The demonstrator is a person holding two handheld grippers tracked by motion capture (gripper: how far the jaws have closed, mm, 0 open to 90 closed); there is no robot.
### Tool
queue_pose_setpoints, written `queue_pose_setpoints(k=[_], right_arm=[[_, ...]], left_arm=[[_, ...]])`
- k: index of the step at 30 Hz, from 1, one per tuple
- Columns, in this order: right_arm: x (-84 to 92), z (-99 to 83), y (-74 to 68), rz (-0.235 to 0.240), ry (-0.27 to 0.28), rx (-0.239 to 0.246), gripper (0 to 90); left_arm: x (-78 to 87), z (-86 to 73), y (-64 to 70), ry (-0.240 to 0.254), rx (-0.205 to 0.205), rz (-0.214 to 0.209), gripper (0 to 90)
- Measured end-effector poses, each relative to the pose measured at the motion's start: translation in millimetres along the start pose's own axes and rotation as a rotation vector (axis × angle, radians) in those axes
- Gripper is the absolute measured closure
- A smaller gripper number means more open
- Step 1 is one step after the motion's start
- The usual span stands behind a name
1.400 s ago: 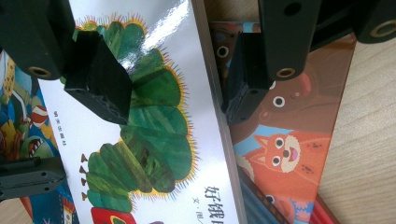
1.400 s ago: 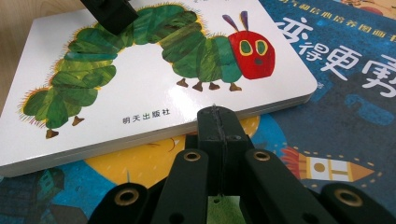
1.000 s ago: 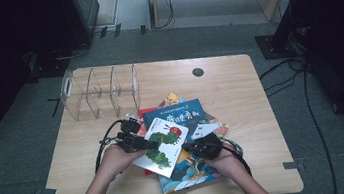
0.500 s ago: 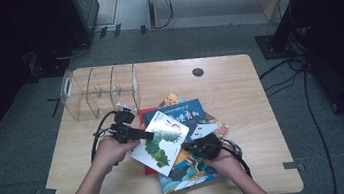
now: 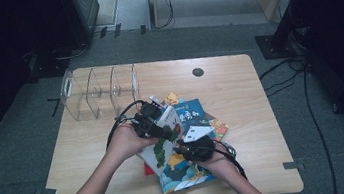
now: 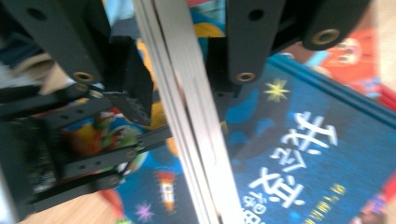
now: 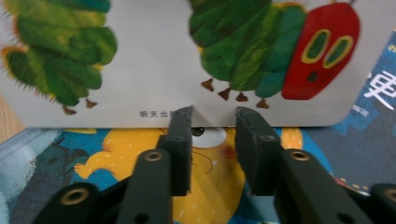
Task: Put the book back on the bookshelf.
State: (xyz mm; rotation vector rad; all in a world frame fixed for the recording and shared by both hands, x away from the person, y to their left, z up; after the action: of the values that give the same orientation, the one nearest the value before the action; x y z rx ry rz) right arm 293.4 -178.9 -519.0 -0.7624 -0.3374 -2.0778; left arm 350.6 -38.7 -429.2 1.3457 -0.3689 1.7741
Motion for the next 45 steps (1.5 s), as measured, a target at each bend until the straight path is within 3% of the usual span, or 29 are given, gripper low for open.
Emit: queue_pose_setpoints(k=[4, 7, 9, 13, 17, 22, 35, 45], right_arm=[[-1.4, 0.7, -2.3, -0.009, -0.007, 0.03, 51.0], [-1.2, 0.2, 0.1, -0.008, -0.011, 0.025, 45.0], [-0.7, -0.2, 2.3, -0.007, -0.012, 0.009, 43.1], [-1.0, -0.8, 1.5, -0.01, -0.016, 0.025, 38.8], [-1.2, -0.8, 1.7, -0.014, -0.017, 0.023, 36.8], [-1.3, -0.9, 1.7, -0.016, -0.017, 0.02, 35.8], [-1.2, -1.0, 1.9, -0.015, -0.019, 0.02, 34.9], [-1.2, -1.1, 1.6, -0.011, -0.019, 0.019, 34.3]], left_arm=[[3.9, 4.5, -9.7, -0.022, 0.012, -0.039, 75.9], [11.8, 6.9, -15.2, -0.039, -0.01, -0.027, 78.0], [19.7, 8.6, -19.4, -0.044, -0.03, 0.012, 78.1], [38.3, 10.5, -29.1, -0.015, -0.027, 0.005, 78.2], [53.3, 9.9, -35.0, -0.009, -0.053, 0.039, 78.2], [66.0, 7.2, -44.8, -0.012, -0.044, 0.061, 78.1], [99.0, -2.0, -67.7, -0.019, 0.008, 0.104, 78.1], [129.8, 1.7, -82.0, -0.017, 0.034, 0.139, 78.1]])
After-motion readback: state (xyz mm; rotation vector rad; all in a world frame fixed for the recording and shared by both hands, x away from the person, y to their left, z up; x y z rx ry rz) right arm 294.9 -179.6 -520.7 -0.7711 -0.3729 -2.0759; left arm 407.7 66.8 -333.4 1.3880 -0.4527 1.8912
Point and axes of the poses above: each handheld gripper's, and its own axes: x roughly backward along the jaws, z roughly out of its top, y roughly to its right, the point moved 4 cm from there along -x, roughly forward along the jaws, and after that the axes turned 1 degree about x, right-handed, at the moved point
